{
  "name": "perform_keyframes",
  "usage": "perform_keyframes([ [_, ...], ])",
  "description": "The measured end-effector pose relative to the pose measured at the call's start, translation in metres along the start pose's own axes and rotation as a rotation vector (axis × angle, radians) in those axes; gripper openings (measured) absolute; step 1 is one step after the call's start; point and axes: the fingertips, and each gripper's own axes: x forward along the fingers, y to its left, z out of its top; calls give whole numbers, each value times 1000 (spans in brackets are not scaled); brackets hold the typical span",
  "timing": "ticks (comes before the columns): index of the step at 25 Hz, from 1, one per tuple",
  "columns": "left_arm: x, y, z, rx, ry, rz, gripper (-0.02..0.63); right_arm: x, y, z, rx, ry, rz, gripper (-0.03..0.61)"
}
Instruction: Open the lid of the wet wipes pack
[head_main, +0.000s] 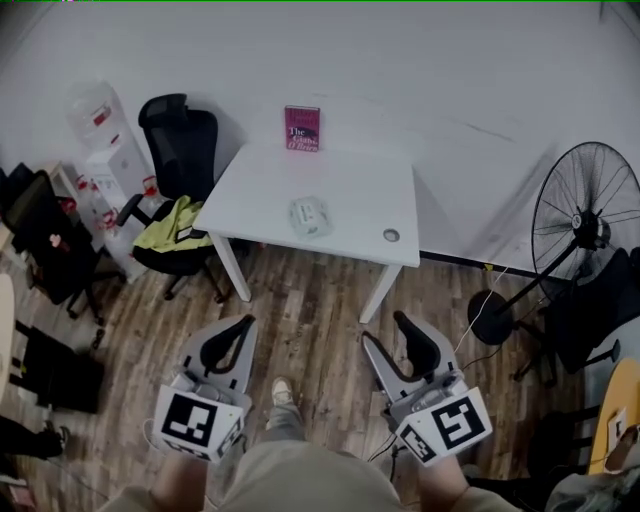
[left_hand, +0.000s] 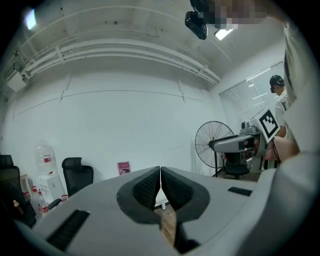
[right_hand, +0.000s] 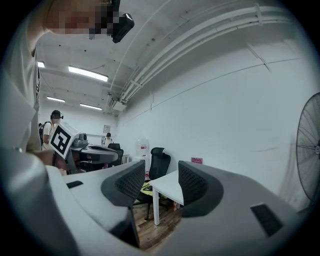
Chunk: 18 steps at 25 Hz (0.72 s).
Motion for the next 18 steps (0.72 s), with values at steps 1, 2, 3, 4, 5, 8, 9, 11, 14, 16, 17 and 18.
perform_keyframes([
  [1, 10, 12, -2, -5, 6, -1, 21, 14, -5, -1, 4, 9, -3, 215],
  [2, 20, 24, -3, -9, 13, -3, 21, 29, -10, -2, 7, 17, -7, 215],
  [3, 32, 36, -4, -13, 21, -6, 21, 44, -16, -2, 10, 25, -10, 215],
  [4, 44, 48, -6, -15, 30, -9, 21, 60, -20, -2, 11, 33, -12, 215],
  [5, 55, 60, -8, -15, 39, -13, 21, 76, -25, -3, 13, 41, -13, 215],
  [8, 88, 96, -9, -21, 50, -30, 21, 123, -35, -1, 22, 55, -17, 215],
  [9, 98, 109, -7, -26, 40, -34, 21, 140, -38, 0, 23, 62, -19, 215],
  [11, 115, 135, 0, -39, 9, -39, 21, 172, -43, -2, 25, 81, -20, 215],
  [14, 140, 169, 0, -40, 1, -47, 21, 215, -52, -8, 22, 104, -29, 215],
  [16, 155, 190, -5, -34, 11, -56, 21, 241, -57, -11, 22, 112, -40, 215],
  [17, 161, 199, -7, -32, 17, -61, 21, 252, -59, -12, 25, 115, -45, 215],
  [18, 167, 207, -9, -30, 20, -64, 21, 262, -61, -13, 28, 119, -47, 215],
])
